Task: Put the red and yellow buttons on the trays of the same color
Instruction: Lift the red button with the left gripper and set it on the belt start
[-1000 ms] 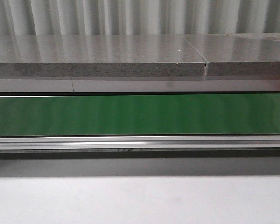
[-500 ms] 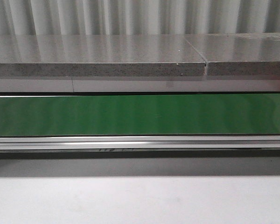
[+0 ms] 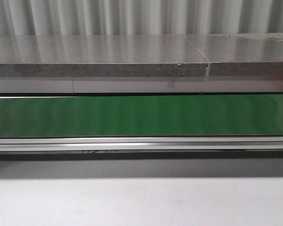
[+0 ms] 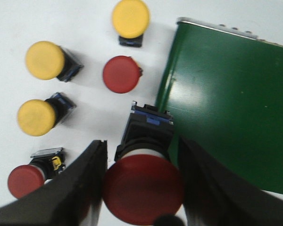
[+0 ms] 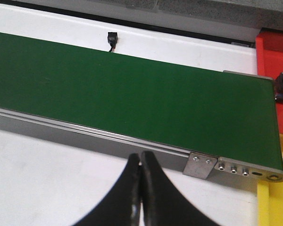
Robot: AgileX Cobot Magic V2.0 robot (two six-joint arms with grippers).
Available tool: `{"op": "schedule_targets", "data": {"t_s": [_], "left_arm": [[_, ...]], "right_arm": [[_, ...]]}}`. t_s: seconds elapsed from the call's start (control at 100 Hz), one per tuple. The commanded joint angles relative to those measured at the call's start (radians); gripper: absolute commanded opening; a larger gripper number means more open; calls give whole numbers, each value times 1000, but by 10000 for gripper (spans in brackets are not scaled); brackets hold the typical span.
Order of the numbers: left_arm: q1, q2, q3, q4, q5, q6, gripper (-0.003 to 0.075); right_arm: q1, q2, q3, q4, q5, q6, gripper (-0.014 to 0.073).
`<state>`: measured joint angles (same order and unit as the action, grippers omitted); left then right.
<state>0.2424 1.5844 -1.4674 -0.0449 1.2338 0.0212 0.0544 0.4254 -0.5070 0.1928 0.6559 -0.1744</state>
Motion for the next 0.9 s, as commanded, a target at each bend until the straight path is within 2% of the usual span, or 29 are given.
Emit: {"op": "schedule_targets", "data": {"t_s": [0.0,0.26,0.89], "left_arm": [[-44,-38,-35,10,10,2,208],[-126,-6,-35,10,1,2,208],[-139,113,-35,2,33,17,217]], "right_arm": [[-1,2,-24,-2,-65,-9,-65],[-1,2,-24,-2,-65,-9,-65],[-1,2,-24,-2,-65,-9,-65]]}}
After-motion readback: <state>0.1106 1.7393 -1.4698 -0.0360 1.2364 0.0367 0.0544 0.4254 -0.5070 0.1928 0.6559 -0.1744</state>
